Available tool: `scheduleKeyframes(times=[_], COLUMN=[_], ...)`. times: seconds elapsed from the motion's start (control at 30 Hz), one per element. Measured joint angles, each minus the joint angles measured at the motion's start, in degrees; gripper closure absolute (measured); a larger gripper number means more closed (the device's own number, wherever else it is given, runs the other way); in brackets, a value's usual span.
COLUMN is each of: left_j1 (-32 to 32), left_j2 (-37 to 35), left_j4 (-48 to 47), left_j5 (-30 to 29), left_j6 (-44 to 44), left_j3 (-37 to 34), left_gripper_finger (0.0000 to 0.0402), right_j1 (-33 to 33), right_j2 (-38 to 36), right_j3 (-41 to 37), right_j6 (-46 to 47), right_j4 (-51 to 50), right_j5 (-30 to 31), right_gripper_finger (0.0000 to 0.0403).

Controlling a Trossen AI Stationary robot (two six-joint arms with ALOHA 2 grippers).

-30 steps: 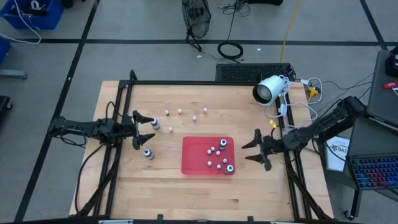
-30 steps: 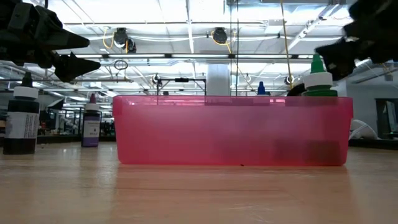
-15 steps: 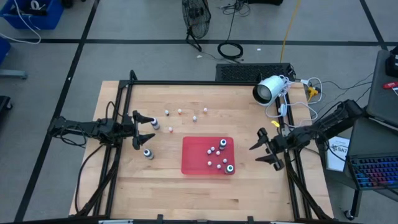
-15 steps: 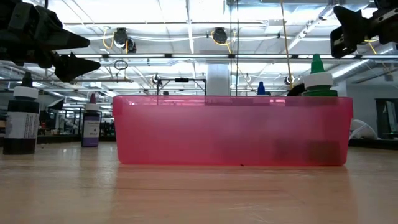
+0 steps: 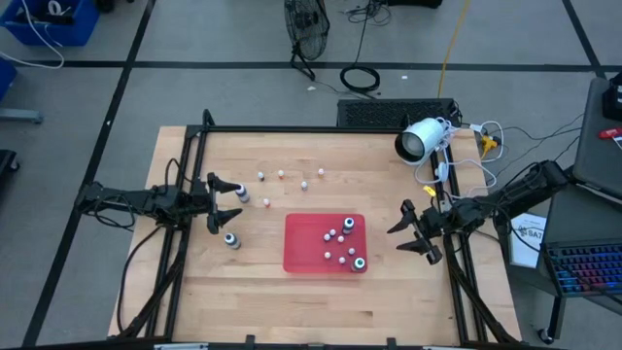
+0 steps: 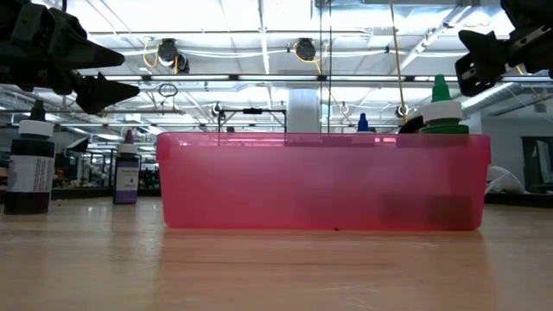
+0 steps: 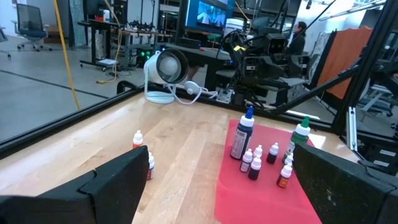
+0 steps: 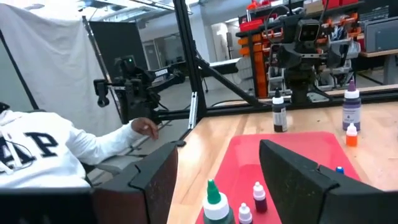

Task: Pick & Place food coloring
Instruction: Put the small black food coloring bottle into the pink bin

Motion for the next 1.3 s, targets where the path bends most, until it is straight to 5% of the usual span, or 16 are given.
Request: scheduleKeyframes(times=[0.83,1.1,1.3], left_j1=[0.0,0.1,0.1], left_j2=[0.0,0.0,0.0], left_j4=[5.1,7.7,3.3], left_j5=[-0.5,-6.3,-16.0], left_j6=[-1.0,6.8,5.2], left_j3=[0.0,0.0,0.0], left_gripper_finger=[0.0009,0.0009,0.0009], right_j1=[0.0,0.0,0.0], right_j2=[0.0,0.0,0.0], right_j3=[0.0,0.0,0.0], right_j6=[-0.3,-0.3,-0.3], right_j4=[0.1,0.1,0.1], right_j5=[0.0,0.0,0.0], right_gripper_finger=[0.019,0.0188,0.0188])
